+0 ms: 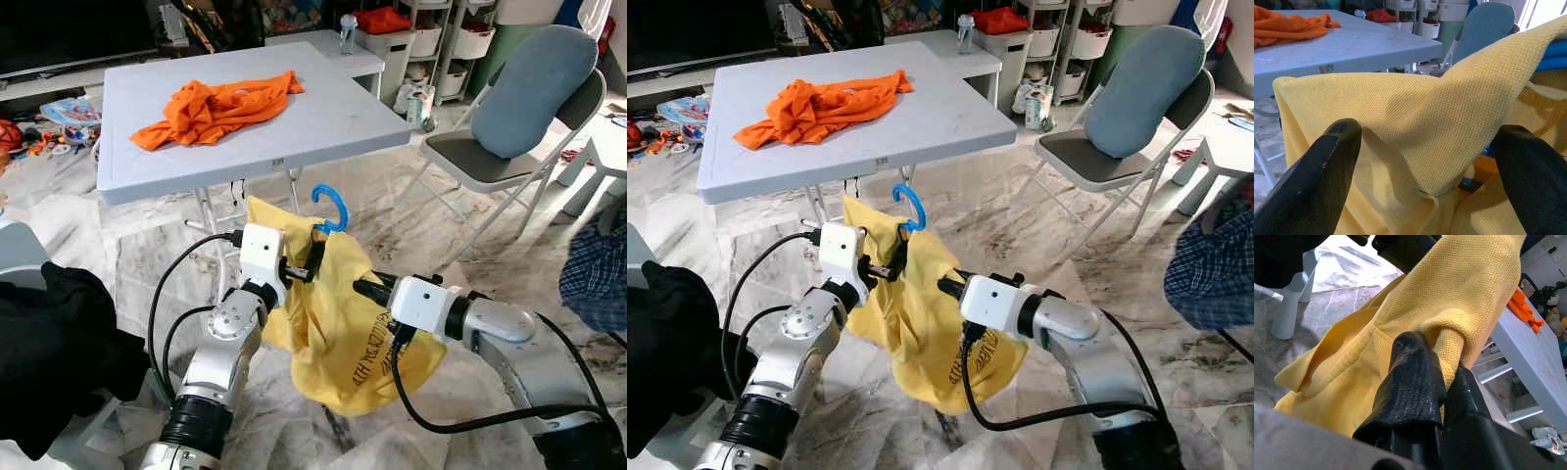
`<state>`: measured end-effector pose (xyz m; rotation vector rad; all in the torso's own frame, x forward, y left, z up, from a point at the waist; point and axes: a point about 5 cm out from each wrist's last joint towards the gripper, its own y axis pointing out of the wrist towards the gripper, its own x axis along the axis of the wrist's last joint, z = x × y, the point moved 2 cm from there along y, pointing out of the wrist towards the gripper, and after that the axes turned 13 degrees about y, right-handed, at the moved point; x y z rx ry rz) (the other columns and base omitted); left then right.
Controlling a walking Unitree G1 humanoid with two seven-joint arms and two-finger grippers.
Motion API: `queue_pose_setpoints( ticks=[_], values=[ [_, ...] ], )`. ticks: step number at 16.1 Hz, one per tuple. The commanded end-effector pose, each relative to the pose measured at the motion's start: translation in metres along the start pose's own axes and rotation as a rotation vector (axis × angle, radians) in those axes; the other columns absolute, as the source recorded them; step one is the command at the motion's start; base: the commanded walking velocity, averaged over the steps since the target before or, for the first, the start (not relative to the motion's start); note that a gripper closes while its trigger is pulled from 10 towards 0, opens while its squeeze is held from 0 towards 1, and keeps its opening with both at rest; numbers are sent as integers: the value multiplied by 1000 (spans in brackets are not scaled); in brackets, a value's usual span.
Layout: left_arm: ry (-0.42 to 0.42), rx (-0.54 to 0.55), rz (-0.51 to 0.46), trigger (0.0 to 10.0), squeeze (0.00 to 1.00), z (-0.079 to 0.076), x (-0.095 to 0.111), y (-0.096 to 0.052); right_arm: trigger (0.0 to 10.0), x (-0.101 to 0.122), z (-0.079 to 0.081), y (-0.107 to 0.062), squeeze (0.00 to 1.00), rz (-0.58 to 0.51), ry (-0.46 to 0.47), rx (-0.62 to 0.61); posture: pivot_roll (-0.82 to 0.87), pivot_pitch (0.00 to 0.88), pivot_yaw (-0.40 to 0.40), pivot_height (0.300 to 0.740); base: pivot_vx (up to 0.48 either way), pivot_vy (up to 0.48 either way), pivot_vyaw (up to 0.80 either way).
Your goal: Hang hanger
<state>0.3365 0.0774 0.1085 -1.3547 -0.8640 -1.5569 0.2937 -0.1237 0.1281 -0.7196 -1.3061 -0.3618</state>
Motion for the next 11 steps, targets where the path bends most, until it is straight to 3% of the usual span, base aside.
queue_pose_setpoints(
  ticks=[1, 6, 11],
  values=[
    [19, 45, 80, 10000, 0, 11, -15, -2, 10000, 36, 9, 3, 0, -136, -78, 65, -162, 0, 13, 740, 0, 0, 0],
    [34, 35, 67, 10000, 0, 4, -12, -1, 10000, 49, -6, 10, 0, -198, -87, -64, -159, 0, 5, 740, 0, 0, 0],
    [39, 35, 65, 10000, 0, 5, -11, 0, 10000, 46, -4, 13, 0, -195, -84, -69, -158, 0, 5, 740, 0, 0, 0]
  ],
)
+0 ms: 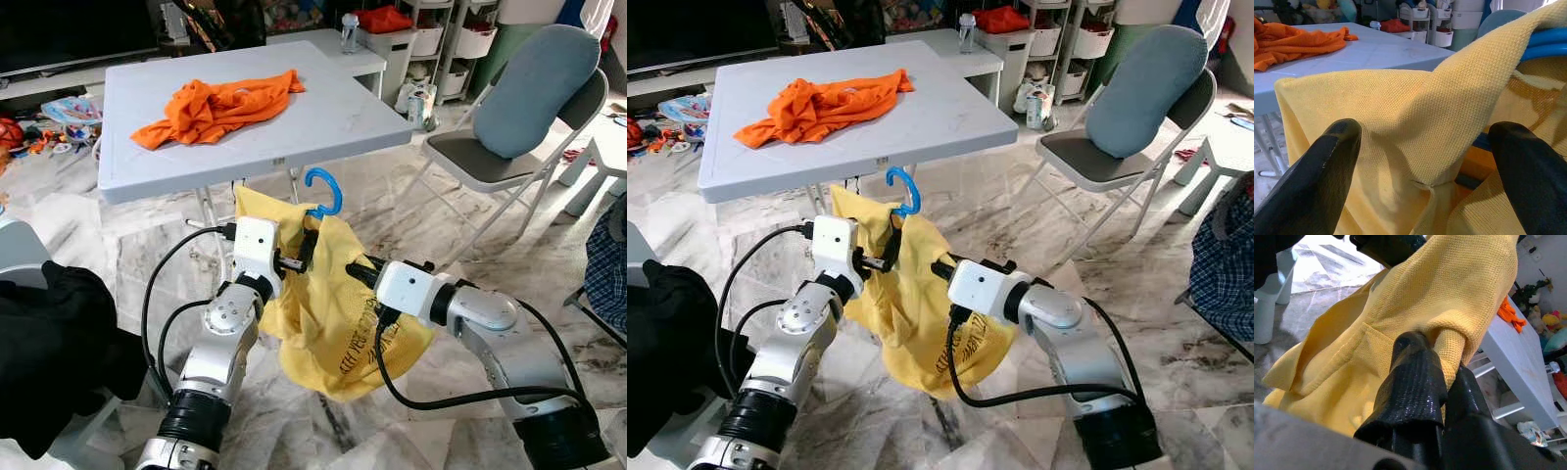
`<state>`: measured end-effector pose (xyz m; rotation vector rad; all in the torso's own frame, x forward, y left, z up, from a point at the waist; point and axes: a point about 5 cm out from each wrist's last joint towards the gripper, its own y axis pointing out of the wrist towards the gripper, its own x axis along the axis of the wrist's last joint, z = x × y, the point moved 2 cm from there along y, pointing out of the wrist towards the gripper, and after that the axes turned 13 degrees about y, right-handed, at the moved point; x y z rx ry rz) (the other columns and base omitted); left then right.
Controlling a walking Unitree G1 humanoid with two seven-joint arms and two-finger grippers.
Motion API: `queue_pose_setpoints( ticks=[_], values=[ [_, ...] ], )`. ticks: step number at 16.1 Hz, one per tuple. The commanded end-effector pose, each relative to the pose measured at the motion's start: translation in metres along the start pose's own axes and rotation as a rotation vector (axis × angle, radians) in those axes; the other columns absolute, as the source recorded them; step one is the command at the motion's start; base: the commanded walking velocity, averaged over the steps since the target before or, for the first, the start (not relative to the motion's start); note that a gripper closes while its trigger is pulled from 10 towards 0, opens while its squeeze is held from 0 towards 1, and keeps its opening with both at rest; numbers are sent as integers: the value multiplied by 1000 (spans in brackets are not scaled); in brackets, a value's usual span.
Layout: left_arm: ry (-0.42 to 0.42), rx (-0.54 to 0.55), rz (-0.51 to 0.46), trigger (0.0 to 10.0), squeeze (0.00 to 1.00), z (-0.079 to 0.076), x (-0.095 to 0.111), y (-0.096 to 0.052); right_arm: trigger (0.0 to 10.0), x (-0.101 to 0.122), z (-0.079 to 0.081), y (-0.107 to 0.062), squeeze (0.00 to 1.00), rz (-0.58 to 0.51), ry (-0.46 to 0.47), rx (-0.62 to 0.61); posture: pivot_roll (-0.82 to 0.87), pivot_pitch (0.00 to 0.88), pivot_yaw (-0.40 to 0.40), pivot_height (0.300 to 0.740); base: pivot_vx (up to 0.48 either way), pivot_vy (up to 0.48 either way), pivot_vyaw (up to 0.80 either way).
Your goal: Hang hanger
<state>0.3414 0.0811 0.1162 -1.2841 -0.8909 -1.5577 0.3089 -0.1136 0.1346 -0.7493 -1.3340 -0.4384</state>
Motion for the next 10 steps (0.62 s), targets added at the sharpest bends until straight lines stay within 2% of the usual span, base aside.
queue_pose_setpoints(
  ticks=[1, 3, 5, 7, 10],
  values=[
    [6, -17, 83, 10000, 0, -3, -17, -3, 10000, 34, -3, 0, 0, -148, -64, -19, -160, 0, 6, 740, 0, 0, 0],
    [8, -19, 83, 10000, 0, -5, -17, -2, 10000, 38, -9, 2, 0, -162, -59, -72, -161, 0, 6, 740, 0, 0, 0],
    [10, -17, 86, 10000, 0, -5, -18, -1, 10000, 43, -9, 1, 0, -188, -52, -63, -161, 0, 5, 740, 0, 0, 0],
    [4, -16, 90, 10000, 0, -6, -17, 0, 10000, 52, -17, 0, 0, -233, 18, -107, -163, 0, 5, 740, 0, 0, 0],
    [8, 10, 61, 10000, 0, -3, -11, 2, 10000, 45, -6, 0, 0, -196, 6, -28, -164, 0, 4, 740, 0, 0, 0]
  ],
)
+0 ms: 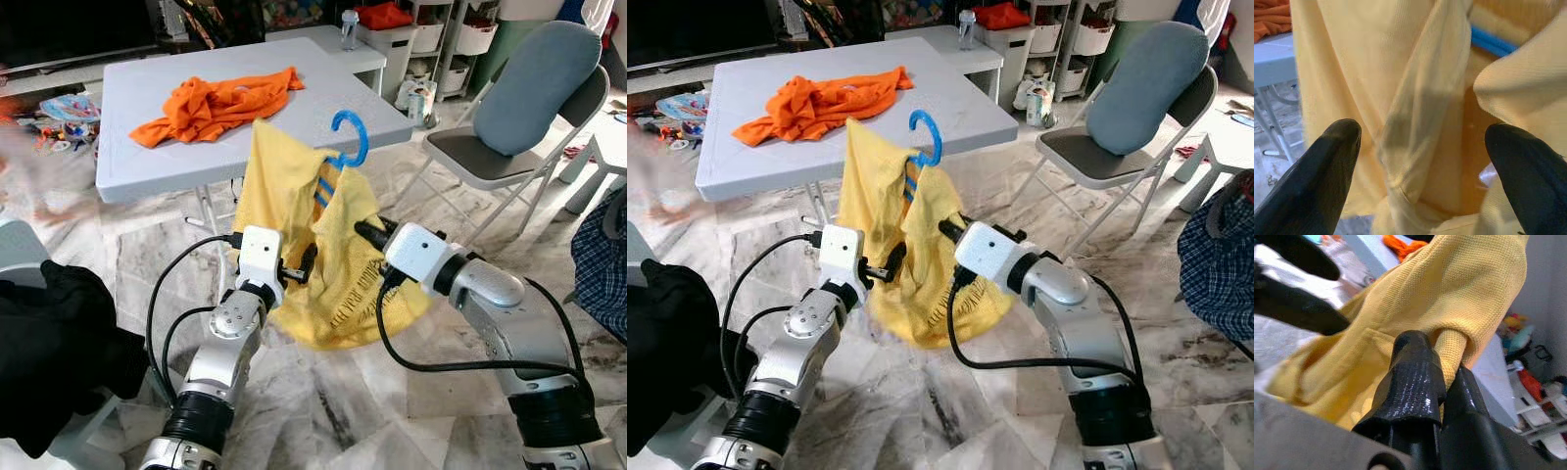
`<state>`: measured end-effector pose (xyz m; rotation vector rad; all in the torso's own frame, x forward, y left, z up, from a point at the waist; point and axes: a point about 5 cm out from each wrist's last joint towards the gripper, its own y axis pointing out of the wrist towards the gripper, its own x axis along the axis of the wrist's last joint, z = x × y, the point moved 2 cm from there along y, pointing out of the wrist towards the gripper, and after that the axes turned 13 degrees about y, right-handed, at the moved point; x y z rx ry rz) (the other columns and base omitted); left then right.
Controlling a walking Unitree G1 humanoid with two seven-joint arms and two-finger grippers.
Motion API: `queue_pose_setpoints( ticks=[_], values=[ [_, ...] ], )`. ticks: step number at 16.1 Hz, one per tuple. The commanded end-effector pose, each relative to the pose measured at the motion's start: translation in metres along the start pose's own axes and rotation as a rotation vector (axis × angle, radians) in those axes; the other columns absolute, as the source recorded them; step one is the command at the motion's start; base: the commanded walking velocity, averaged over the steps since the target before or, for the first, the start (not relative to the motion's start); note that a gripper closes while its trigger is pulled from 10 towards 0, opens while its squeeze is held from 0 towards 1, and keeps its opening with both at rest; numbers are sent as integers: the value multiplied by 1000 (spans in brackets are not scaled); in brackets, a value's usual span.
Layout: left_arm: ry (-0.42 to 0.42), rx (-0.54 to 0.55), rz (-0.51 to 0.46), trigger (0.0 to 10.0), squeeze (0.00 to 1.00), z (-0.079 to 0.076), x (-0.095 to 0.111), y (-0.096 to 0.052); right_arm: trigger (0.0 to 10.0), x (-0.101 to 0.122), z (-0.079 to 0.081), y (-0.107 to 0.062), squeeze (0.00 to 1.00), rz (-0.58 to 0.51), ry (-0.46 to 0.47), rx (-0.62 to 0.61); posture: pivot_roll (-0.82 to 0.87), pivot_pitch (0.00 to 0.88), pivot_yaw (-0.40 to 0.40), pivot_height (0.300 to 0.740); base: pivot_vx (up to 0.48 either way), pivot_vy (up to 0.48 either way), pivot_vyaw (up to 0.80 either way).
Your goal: Hang hanger
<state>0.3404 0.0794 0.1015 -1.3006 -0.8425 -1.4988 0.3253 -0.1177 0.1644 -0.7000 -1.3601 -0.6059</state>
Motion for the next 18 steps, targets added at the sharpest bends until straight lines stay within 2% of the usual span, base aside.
queue_pose_setpoints(
  ticks=[1, 6, 11, 18],
  values=[
    [4, 14, -25, 10000, 0, 4, 7, 3, 10000, 9, 10, -1, 0, -34, -18, 58, -164, 0, 2, 740, 0, 0, 0],
    [-1, 27, -43, 10000, 0, 6, 11, 4, 10000, -1, 17, -5, 0, 13, -23, 116, -165, 0, 0, 740, 0, 0, 0],
    [16, 56, -25, 10000, 0, 13, 8, 6, 10000, -16, 33, -19, 0, 113, -16, 273, -168, 0, 2, 740, 0, 0, 0],
    [70, 186, 55, 10000, 0, 40, -6, 2, 10000, -28, 7, -30, 0, 226, -133, 195, -170, 0, 3, 740, 0, 0, 0]
  ],
)
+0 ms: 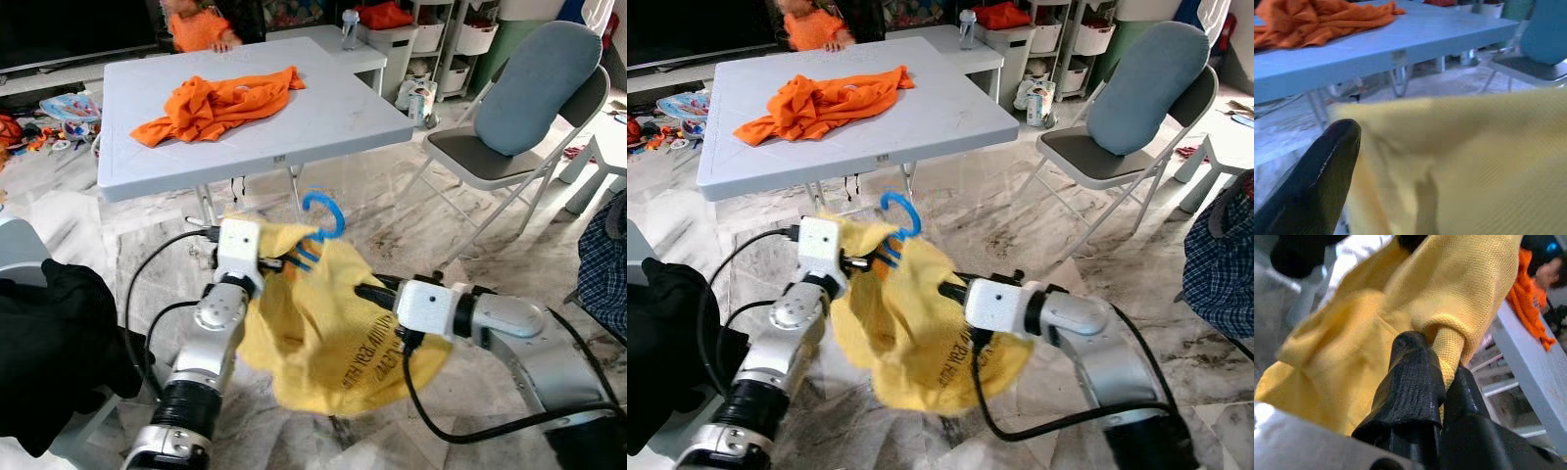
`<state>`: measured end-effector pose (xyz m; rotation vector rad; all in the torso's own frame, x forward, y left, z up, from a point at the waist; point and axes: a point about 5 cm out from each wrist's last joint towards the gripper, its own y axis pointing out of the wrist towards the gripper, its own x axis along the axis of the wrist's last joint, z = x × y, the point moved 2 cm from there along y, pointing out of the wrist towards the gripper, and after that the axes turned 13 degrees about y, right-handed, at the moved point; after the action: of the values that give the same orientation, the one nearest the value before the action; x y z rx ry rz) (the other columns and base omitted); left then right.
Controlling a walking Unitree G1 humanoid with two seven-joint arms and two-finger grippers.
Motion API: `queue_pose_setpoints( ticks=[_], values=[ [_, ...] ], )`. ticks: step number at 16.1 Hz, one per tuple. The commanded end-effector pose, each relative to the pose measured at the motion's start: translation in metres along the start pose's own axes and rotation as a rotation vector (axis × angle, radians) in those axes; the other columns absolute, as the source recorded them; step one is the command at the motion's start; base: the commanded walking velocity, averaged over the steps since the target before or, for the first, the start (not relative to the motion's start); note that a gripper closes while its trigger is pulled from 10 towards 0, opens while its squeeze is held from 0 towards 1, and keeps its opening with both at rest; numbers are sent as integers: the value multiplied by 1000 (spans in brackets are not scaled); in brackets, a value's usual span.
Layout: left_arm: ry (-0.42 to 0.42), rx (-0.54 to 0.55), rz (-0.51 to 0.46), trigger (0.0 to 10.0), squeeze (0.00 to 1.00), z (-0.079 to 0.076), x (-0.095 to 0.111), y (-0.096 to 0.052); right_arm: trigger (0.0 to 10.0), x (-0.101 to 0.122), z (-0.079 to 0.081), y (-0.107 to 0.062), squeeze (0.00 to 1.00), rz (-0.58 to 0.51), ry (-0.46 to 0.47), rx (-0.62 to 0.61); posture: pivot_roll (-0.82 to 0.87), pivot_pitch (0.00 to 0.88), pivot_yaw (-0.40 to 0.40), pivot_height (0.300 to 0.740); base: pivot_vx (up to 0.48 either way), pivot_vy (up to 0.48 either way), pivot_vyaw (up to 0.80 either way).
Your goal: Hang hanger
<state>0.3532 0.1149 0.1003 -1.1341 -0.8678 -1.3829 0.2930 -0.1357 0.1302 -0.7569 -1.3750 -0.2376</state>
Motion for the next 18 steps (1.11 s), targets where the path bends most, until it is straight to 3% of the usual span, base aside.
queue_pose_setpoints(
  ticks=[1, 2, 3, 6, 9, 10, 11, 12, 16, 18],
  values=[
    [13, 27, 8, 10000, 0, 7, 0, 1, 10000, 5, -7, -2, 0, 4, -63, -23, -169, 0, 3, 740, 0, 0, 0],
    [13, 27, 8, 10000, 0, 7, 0, 1, 10000, 5, -7, -2, 0, 4, -63, -23, -169, 0, 3, 740, 0, 0, 0],
    [18, 34, 17, 10000, 0, 10, -2, 1, 10000, 0, -18, -5, 0, 43, -82, -79, -168, 0, 2, 740, 0, 0, 0],
    [27, 52, 26, 10000, 0, 17, -5, 0, 10000, -8, -32, -15, 0, 109, -132, -124, -167, 0, 0, 740, 0, 0, 0],
    [33, 72, 31, 10000, 0, 25, -6, 1, 10000, -23, -47, -40, 0, 227, -232, -122, -168, 0, -1, 740, 0, 0, 0],
    [33, 72, 31, 10000, 0, 25, -6, 1, 10000, -23, -47, -40, 0, 227, -232, -122, -168, 0, -1, 740, 0, 0, 0],
    [34, 75, 34, 10000, 0, 27, -6, 1, 10000, -24, -51, -53, 0, 255, -255, -100, -171, 0, 0, 740, 0, 0, 0],
    [33, 70, 39, 10000, 0, 29, -7, 1, 10000, -19, -54, -77, 0, 260, -242, -26, -169, 0, 3, 740, 0, 0, 0],
    [37, 46, 47, 10000, 0, 33, -10, 0, 10000, -9, -53, -130, 0, 308, -170, 102, -180, 0, 11, 740, 0, 0, 0],
    [40, 35, 61, 10000, 0, 33, -13, 0, 10000, 9, -48, -146, 0, 271, -115, 162, -195, 0, 22, 740, 0, 0, 0]
  ],
)
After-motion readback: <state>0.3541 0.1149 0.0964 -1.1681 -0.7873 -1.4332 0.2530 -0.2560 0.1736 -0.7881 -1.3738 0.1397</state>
